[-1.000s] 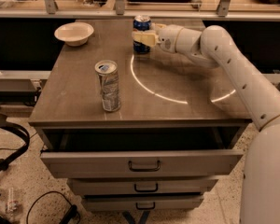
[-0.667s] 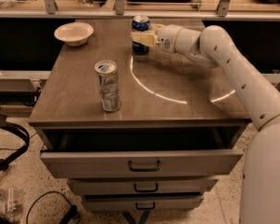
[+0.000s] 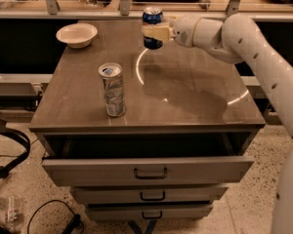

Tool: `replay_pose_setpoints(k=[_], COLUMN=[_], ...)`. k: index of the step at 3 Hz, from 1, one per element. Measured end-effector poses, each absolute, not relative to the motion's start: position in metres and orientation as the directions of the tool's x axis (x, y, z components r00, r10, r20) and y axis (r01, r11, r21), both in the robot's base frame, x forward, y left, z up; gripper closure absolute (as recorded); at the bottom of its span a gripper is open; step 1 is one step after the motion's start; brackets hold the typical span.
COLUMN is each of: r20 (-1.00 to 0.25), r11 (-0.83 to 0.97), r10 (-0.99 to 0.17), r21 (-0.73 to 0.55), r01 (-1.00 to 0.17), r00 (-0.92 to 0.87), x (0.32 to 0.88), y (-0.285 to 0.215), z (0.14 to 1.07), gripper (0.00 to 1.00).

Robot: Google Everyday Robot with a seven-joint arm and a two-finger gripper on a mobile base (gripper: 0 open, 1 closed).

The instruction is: Pick pepsi can

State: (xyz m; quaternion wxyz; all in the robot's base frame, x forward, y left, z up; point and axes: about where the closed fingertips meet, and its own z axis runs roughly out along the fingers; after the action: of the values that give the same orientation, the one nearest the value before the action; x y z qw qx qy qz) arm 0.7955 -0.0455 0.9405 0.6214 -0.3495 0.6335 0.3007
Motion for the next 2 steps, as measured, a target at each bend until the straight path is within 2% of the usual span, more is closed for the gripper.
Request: replay_pose_setpoints(k=[2], r20=[-0.977], r11=[0.605], r10=[-0.157], r21=[-0.213], r01=[-0.767], r00=[0.147], x=[0.738], y=[-0.082], z=[1.042], gripper=[1.0])
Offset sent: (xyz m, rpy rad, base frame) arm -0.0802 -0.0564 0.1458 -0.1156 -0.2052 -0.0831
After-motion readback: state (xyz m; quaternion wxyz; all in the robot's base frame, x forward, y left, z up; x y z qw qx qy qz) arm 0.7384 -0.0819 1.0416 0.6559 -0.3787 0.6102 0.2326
